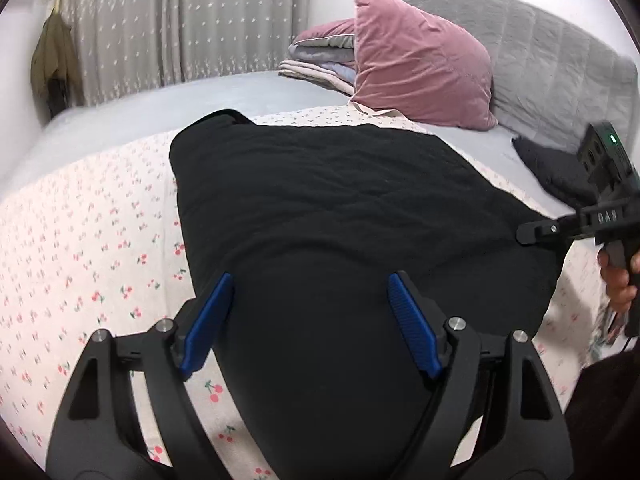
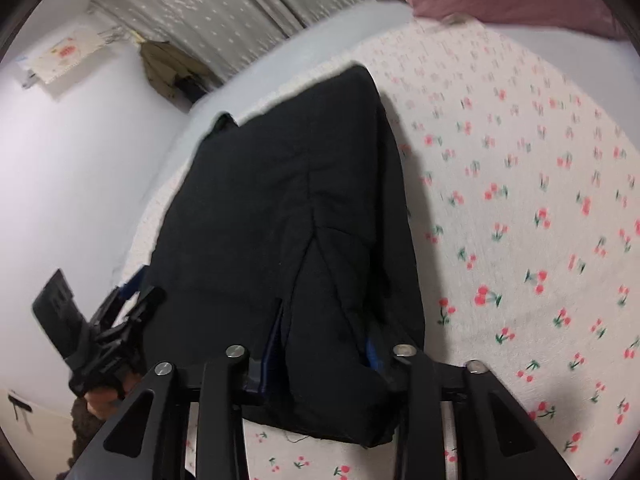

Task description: Fold large clothes

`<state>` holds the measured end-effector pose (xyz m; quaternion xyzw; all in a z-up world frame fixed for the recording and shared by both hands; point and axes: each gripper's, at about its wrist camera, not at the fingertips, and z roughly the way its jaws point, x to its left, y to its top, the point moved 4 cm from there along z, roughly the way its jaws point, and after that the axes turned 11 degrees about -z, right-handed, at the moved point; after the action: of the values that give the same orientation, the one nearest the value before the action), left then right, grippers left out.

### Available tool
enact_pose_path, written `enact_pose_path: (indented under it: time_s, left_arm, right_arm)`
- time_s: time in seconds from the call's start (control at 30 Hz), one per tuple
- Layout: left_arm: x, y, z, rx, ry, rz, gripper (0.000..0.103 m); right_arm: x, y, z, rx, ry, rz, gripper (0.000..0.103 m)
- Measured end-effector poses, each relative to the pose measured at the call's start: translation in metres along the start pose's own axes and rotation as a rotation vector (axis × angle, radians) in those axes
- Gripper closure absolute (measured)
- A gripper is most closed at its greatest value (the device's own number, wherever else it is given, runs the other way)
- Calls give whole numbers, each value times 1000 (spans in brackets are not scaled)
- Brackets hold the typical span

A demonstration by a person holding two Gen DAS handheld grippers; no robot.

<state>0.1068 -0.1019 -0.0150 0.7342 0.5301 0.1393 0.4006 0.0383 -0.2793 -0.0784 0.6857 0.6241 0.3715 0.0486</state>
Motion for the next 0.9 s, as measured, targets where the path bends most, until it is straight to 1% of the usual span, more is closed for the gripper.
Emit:
enact_pose_path:
  time_s: [0.07, 0.13, 0.17, 0.2, 0.27, 0.33, 0.37, 0.4, 0.43, 0.47, 0.5, 0.53, 0.6, 0.63, 0.7, 0.77, 0.83, 0.9]
  left_arm:
    - [6, 4, -4, 14, 3, -47, 19]
    - [13, 8, -8, 19, 19, -99, 17]
    - [17, 10, -8, 20, 31, -123, 14]
    - [20, 10, -8, 27, 36, -142, 10]
    - [25, 7, -2, 69, 33, -184, 4]
    - [31, 3, 8, 134, 1, -240, 1]
    - [35, 0, 13, 167, -26, -280, 1]
    - [40, -3, 18, 204, -62, -337, 1]
    - [44, -7, 21, 237, -86, -385, 1]
    - [48, -10, 24, 265, -104, -429, 1]
    - [52, -14, 27, 295, -123, -475, 1]
    - [56, -18, 31, 332, -147, -523, 1]
    - [60, -23, 35, 377, -172, -569, 0]
    - [61, -27, 38, 404, -187, -598, 0]
    - [66, -35, 44, 452, -236, -668, 0]
    - [70, -40, 48, 493, -286, -714, 0]
    - [69, -36, 46, 533, -303, -704, 0]
    - [68, -27, 48, 556, -316, -661, 0]
  right_arm:
    - [4, 4, -9, -28, -59, -35, 47]
    - [10, 9, -19, -85, -138, -82, 38]
    - [12, 9, -25, -116, -152, -100, 33]
    - [16, 12, -29, -155, -156, -112, 30]
    - [10, 20, -27, -176, -130, -117, 24]
    - [6, 20, -14, -133, -114, -110, 23]
    - [2, 18, -5, -94, -120, -102, 23]
    - [-6, 15, 10, -28, -131, -84, 23]
    - [-13, 9, 21, 12, -122, -62, 17]
    - [-22, 5, 29, 38, -93, -18, 12]
    - [-36, 2, 36, 54, -19, 70, 10]
    - [-44, -2, 42, 68, 29, 123, 8]
    - [-58, -6, 48, 99, 141, 227, 8]
    - [-59, -6, 48, 100, 155, 230, 8]
    - [-59, -3, 47, 101, 152, 213, 8]
    - [-57, 0, 43, 94, 164, 221, 8]
    - [-61, 6, 41, 73, 199, 252, 8]
    - [-71, 16, 41, 53, 256, 304, 8]
